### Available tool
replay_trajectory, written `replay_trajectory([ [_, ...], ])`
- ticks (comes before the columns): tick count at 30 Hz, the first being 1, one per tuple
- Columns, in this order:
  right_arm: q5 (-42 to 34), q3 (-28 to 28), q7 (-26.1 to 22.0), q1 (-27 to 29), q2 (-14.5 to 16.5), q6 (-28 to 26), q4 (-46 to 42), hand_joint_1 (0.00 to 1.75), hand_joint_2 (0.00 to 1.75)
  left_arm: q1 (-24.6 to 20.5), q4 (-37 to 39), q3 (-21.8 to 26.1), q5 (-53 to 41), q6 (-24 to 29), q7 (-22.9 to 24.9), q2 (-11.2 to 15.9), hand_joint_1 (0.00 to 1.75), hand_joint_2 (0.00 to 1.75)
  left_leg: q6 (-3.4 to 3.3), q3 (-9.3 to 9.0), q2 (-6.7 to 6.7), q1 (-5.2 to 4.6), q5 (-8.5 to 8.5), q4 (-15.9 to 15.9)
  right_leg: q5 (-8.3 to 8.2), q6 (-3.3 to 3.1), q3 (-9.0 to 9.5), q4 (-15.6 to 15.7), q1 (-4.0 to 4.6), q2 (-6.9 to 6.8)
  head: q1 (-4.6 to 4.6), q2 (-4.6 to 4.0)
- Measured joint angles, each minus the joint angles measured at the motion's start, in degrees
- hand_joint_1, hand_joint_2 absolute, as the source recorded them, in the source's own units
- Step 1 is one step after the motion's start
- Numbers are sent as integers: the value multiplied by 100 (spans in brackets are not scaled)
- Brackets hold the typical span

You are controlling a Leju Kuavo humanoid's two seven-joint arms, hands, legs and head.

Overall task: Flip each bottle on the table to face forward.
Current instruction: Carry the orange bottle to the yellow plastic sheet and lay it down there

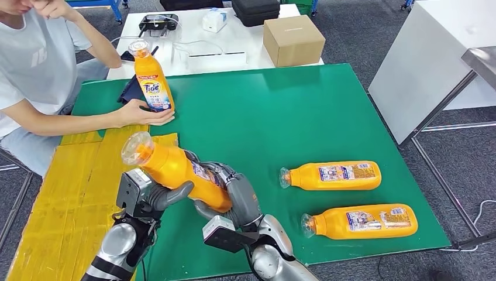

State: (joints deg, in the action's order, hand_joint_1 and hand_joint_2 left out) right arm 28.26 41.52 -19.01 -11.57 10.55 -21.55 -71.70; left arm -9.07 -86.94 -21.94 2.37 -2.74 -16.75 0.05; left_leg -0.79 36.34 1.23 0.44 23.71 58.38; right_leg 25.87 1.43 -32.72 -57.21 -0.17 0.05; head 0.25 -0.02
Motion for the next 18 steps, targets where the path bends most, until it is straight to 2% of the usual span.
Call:
replay_trajectory([
  [5,19,-2,-256,244,-60,-373,-357,0,175,-27,-31,193,-673,958,-36,-23,175,175,0,0,1,1,0,0,0,0,-1,0,0,0,-1,0],
  [10,127,-50,-496,593,-236,-738,-1229,0,175,-44,-101,349,-2819,2395,202,16,175,175,0,3,0,1,0,0,0,0,-5,0,0,0,-1,0],
  [16,298,-162,-724,981,-418,-1096,-2371,0,175,-194,-99,485,-5125,3015,963,105,175,175,0,7,1,1,0,0,0,0,-7,0,0,0,0,0],
  [18,325,-182,-741,1060,-467,-1148,-2652,0,175,-251,-78,500,-5501,3071,1093,130,175,175,0,7,0,0,0,0,0,0,-7,0,0,1,0,0],
])
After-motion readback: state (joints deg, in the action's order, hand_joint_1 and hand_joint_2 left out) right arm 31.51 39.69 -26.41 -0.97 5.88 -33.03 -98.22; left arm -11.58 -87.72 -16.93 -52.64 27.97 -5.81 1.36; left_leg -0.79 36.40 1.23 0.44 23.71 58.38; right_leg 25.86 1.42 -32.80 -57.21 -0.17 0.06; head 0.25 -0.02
